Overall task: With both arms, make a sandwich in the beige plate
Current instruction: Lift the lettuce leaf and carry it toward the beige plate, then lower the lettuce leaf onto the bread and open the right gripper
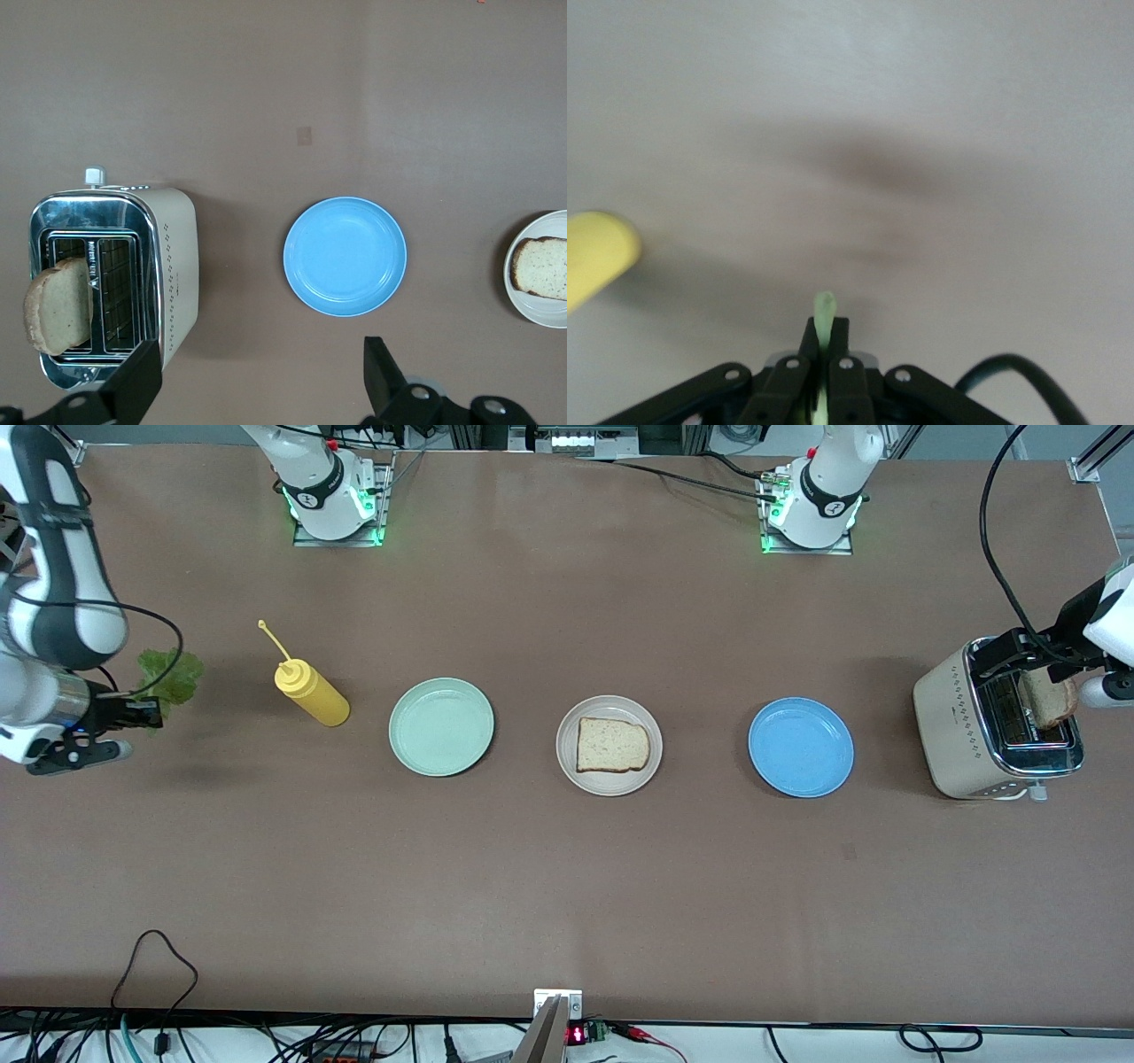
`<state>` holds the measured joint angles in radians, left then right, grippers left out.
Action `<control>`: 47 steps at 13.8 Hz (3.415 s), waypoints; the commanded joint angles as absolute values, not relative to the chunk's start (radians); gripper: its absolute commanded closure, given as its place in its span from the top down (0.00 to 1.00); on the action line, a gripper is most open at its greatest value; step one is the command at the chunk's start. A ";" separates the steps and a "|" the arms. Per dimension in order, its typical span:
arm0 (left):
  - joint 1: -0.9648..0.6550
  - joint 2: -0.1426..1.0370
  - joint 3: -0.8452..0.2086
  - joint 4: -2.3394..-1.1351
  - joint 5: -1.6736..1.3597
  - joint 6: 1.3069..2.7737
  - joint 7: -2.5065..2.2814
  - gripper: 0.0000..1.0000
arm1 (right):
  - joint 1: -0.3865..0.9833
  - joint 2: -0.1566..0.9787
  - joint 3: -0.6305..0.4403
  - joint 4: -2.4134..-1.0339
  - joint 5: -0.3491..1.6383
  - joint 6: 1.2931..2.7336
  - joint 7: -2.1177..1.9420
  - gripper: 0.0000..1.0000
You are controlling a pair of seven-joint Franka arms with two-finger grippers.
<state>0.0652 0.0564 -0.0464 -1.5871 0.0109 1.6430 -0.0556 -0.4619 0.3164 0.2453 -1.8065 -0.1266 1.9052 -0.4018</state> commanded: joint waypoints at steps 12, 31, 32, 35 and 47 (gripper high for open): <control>0.173 0.109 -0.032 -1.563 0.009 1.626 0.094 1.00 | -0.002 0.399 0.261 -1.493 0.166 1.615 0.456 0.00; 0.528 0.442 -0.034 -1.549 0.005 1.589 0.390 0.92 | 0.501 0.791 0.262 -1.483 0.314 2.510 1.568 0.00; 0.528 0.455 -0.034 -1.549 0.006 1.589 0.390 0.88 | 0.517 0.807 0.262 -1.477 0.314 2.510 1.574 0.00; 0.522 0.471 -0.032 -1.545 0.006 1.594 0.374 0.51 | 0.528 0.845 0.262 -1.460 0.314 2.520 1.575 0.00; 0.538 0.434 -0.049 -1.334 -0.006 1.324 0.449 0.00 | 0.517 0.874 0.262 -1.430 0.319 2.563 1.575 0.09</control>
<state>0.5272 0.4514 -0.0335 -1.4358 0.0103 1.4375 0.4219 0.5132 0.8491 0.2601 -1.4645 0.3029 2.5497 1.5683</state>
